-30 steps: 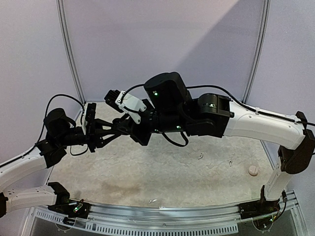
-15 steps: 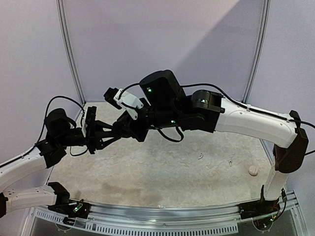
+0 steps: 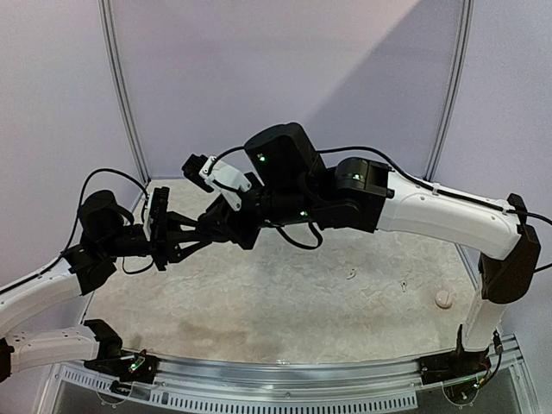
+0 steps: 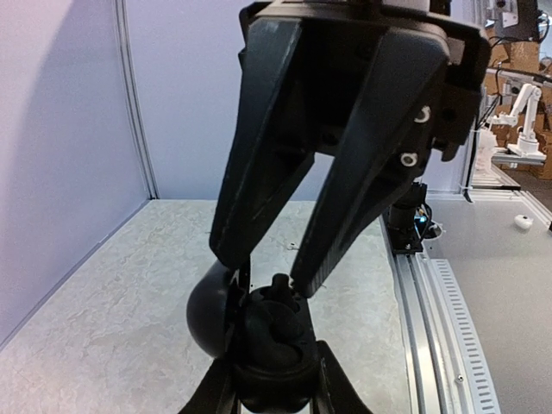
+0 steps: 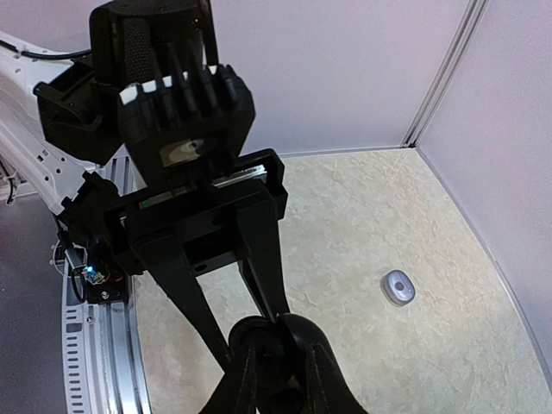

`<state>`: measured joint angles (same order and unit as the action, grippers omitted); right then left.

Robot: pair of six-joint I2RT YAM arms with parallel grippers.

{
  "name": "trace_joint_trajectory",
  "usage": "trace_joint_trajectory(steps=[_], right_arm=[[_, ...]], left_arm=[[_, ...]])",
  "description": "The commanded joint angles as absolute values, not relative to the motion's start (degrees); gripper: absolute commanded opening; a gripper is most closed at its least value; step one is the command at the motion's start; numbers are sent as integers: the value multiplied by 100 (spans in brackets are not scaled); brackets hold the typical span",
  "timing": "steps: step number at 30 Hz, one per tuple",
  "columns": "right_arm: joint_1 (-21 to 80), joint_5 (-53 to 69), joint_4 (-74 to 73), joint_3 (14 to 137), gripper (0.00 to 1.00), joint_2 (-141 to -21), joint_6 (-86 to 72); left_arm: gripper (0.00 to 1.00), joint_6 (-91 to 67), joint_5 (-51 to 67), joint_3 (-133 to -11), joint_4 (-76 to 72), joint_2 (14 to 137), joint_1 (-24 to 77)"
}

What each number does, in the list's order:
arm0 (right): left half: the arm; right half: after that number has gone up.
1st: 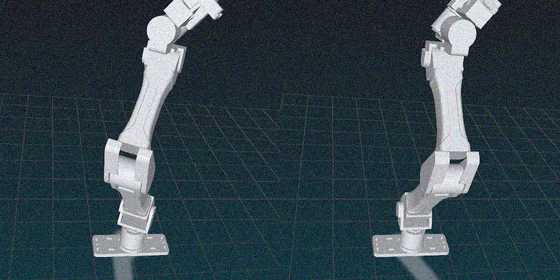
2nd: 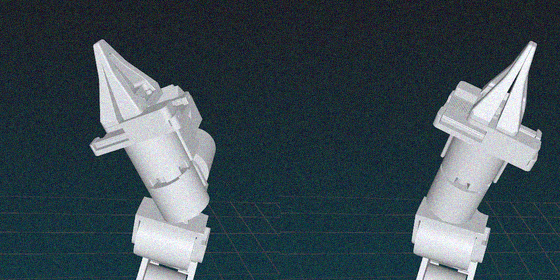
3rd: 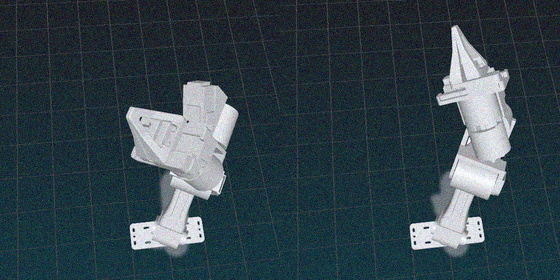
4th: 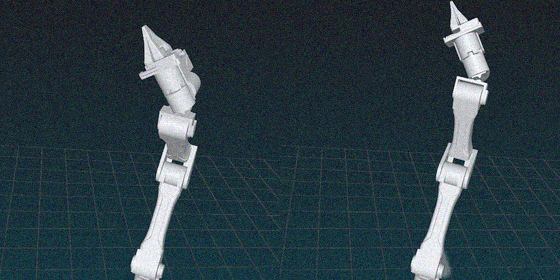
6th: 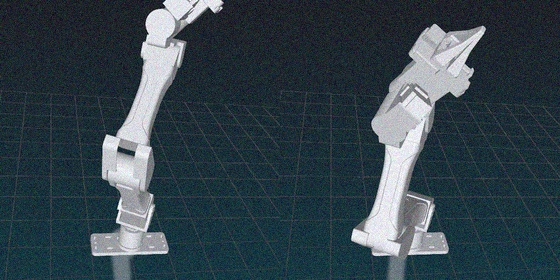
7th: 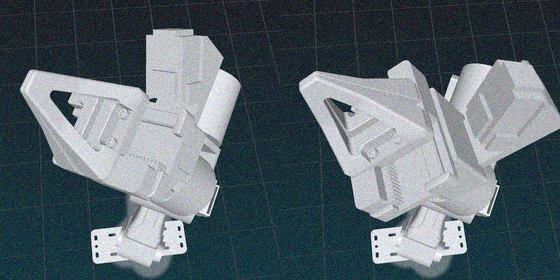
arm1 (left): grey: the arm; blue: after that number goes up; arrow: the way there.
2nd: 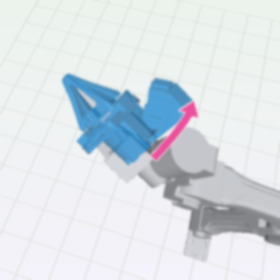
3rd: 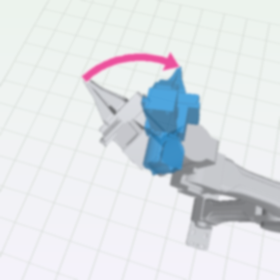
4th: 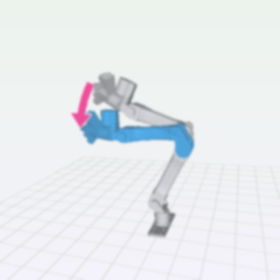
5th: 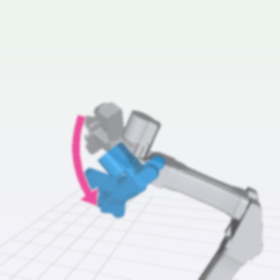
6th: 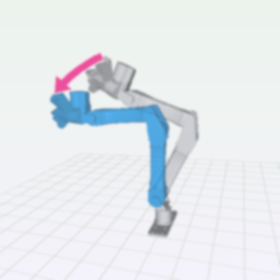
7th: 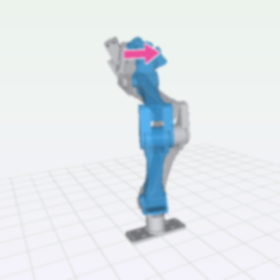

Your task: Insert the wireless bluetooth earbuds into the charging case

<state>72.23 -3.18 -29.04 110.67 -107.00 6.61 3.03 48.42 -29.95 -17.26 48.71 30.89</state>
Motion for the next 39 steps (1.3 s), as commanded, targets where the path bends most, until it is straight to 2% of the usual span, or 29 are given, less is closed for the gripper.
trace_joint_trajectory(steps=[1, 4, 8, 13, 23, 32, 39], right_arm=[[7176, -566, -2912, 11170, 22, -10570, 629], [7180, -516, -2871, 11134, 23, -10480, 599], [7187, 21, -2569, 10793, 14, -10272, 505], [7178, 729, -2494, 10614, 13, -10185, 345], [7057, 552, -2668, 10646, 19, -10396, 43], [7037, 609, -2738, 10679, 11, -10497, 36], [6999, 596, -2902, 10889, 12, -10673, 27]], left_arm=[[0, 230, 4852, -3077, -1767, 4850, 3190], [0, 139, 4839, -3070, -1767, 4843, 3190], [0, 146, 4811, -3067, -1786, 4860, 3190], [0, 173, 4818, -3076, -1804, 4890, 3190], [0, 300, 4907, -3094, -1772, 4871, 3190], [0, 408, 4947, -3110, -1718, 4870, 3199], [0, 438, 4957, -3103, -1706, 4869, 3208]])
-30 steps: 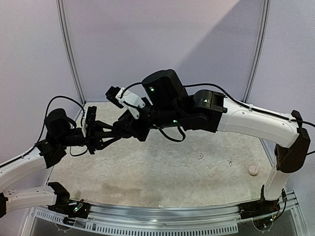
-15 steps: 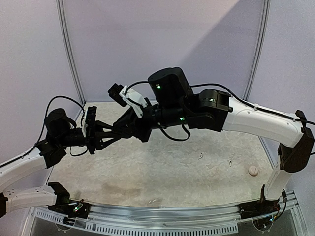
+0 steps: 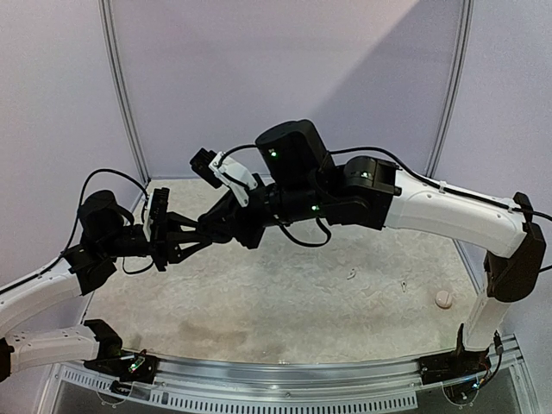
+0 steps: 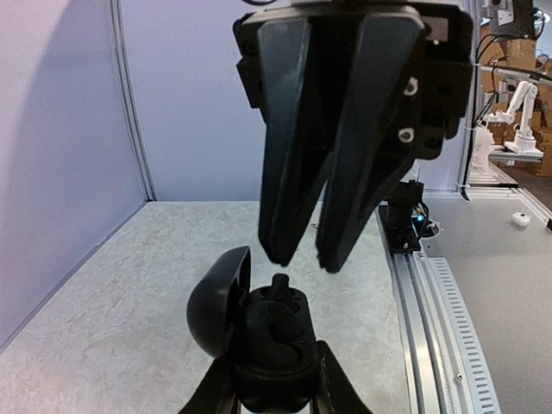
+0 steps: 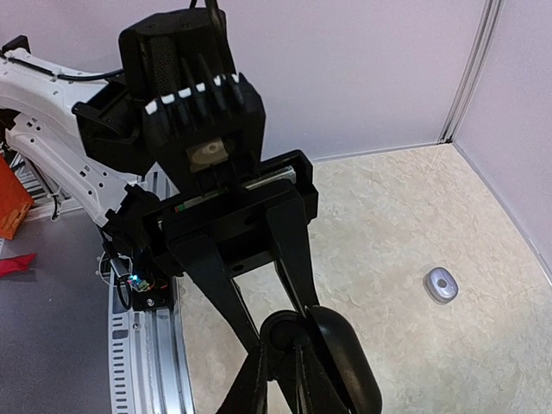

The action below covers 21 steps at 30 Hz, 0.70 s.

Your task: Insert the wireless bluetooth earbuds into the charging case

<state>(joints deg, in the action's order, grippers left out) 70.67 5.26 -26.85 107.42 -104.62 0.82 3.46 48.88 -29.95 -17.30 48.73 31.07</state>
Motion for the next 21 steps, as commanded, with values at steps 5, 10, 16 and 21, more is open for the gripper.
trace_joint_trajectory(steps=[5, 10, 16, 21], right_arm=[[6925, 513, -2900, 10897, 13, -10696, -133], [6913, 522, -2880, 10907, 15, -10703, -140], [6888, 592, -2940, 11077, 19, -10828, -134], [6861, 664, -3046, 11131, 20, -10946, -131]], left_arm=[[0, 435, 4948, -3098, -1701, 4856, 3212], [0, 436, 4939, -3086, -1697, 4858, 3217], [0, 453, 4967, -3086, -1741, 4883, 3221], [0, 483, 4966, -3087, -1736, 4874, 3228]])
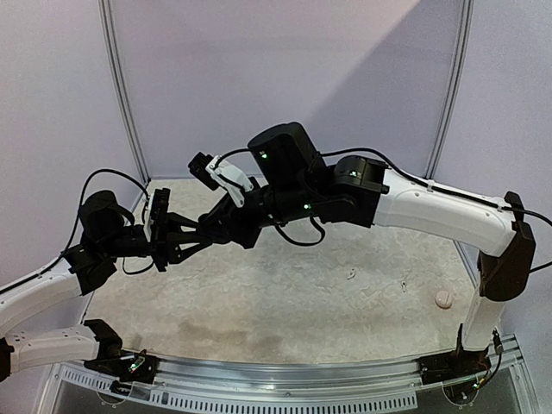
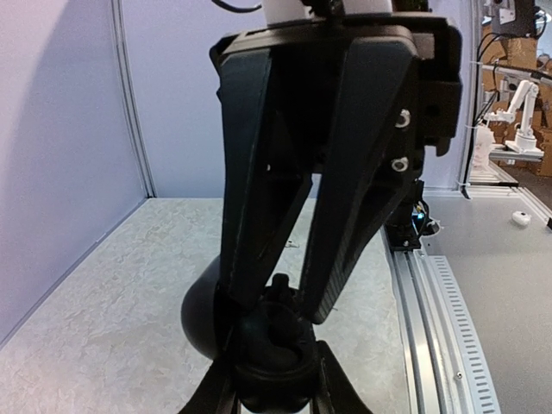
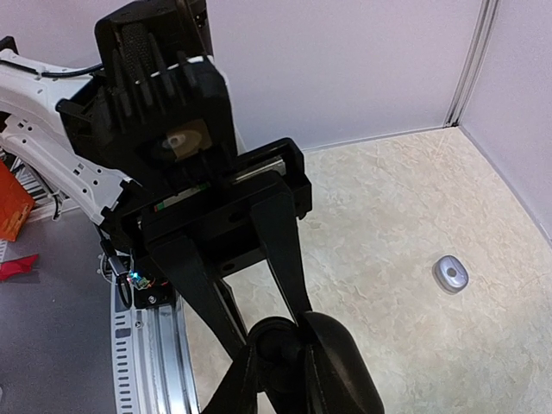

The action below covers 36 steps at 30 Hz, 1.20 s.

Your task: Insert the wireless bluetooth earbuds into the charging case

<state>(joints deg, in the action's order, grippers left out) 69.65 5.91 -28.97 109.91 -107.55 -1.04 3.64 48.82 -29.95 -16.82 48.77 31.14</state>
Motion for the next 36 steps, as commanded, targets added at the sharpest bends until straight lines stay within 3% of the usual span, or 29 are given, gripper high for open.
trace_joint_trajectory(steps=[1, 9, 16, 20, 26, 36], right_arm=[[6855, 700, -3061, 11131, 20, -10957, -132], [6850, 925, -3253, 11115, 12, -10987, -130], [6847, 1105, -3525, 11124, 17, -11006, -114], [6845, 1035, -3530, 11203, 24, -11074, -118], [6849, 1029, -3691, 11504, 23, -11322, -62], [6887, 1331, -3674, 11256, 4, -11169, 212]], left_arm=[[0, 472, 4959, -3092, -1732, 4876, 3226], [0, 460, 4857, -3103, -1736, 4835, 3226], [0, 470, 4764, -3120, -1824, 4840, 3226], [0, 545, 4866, -3120, -1832, 4873, 3226], [0, 614, 4900, -3155, -1782, 4861, 3233], [0, 280, 4418, -3137, -1934, 4835, 3201]])
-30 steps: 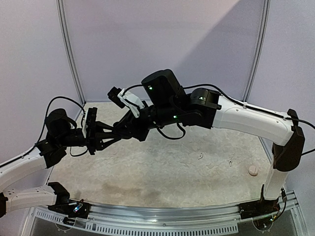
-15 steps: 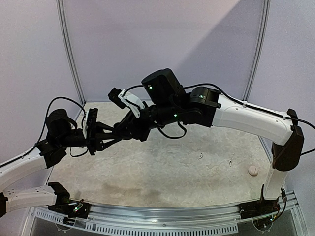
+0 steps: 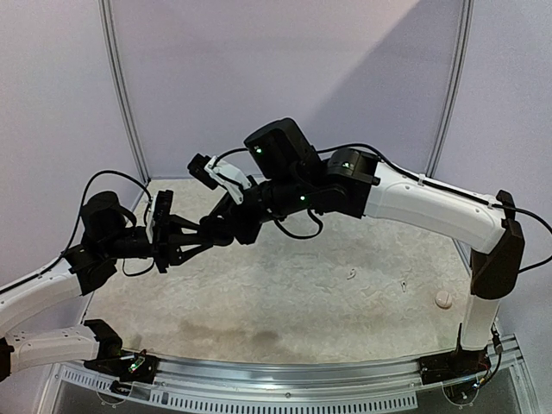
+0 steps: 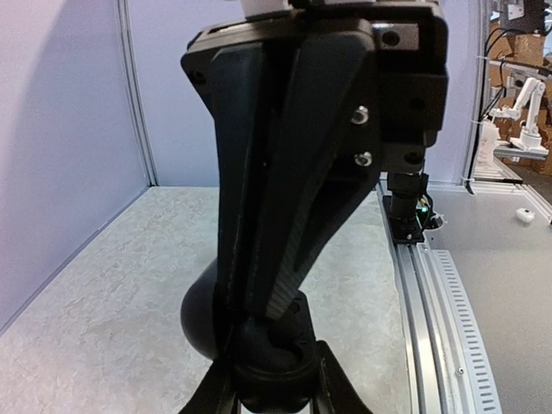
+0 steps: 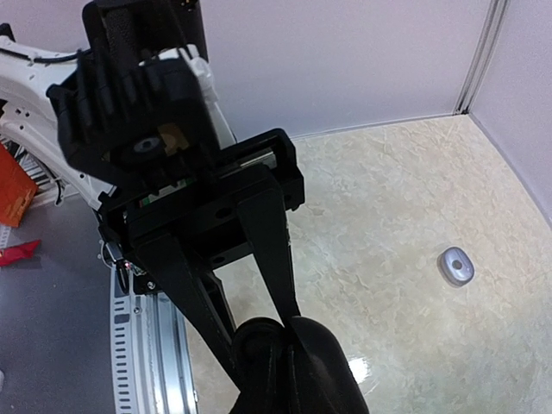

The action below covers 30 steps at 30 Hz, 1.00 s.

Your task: Insert the wireless bluetooth earbuds into the charging case

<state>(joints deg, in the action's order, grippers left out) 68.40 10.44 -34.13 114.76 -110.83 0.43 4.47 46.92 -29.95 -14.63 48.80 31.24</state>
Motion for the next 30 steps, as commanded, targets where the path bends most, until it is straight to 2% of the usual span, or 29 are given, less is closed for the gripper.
trace_joint_trajectory(steps=[1, 11, 30], right_arm=[[6883, 1317, -3586, 11146, 3, -11083, 243], [7124, 1065, -2459, 9905, 0, -10367, 1124], [7246, 905, -2468, 9489, 2, -10465, 1258]], left_arm=[[0, 236, 4450, -3111, -2019, 4828, 3192], [0, 19, 4659, -3085, -2320, 4834, 3192], [0, 18, 4597, -3081, -2429, 4824, 3190]])
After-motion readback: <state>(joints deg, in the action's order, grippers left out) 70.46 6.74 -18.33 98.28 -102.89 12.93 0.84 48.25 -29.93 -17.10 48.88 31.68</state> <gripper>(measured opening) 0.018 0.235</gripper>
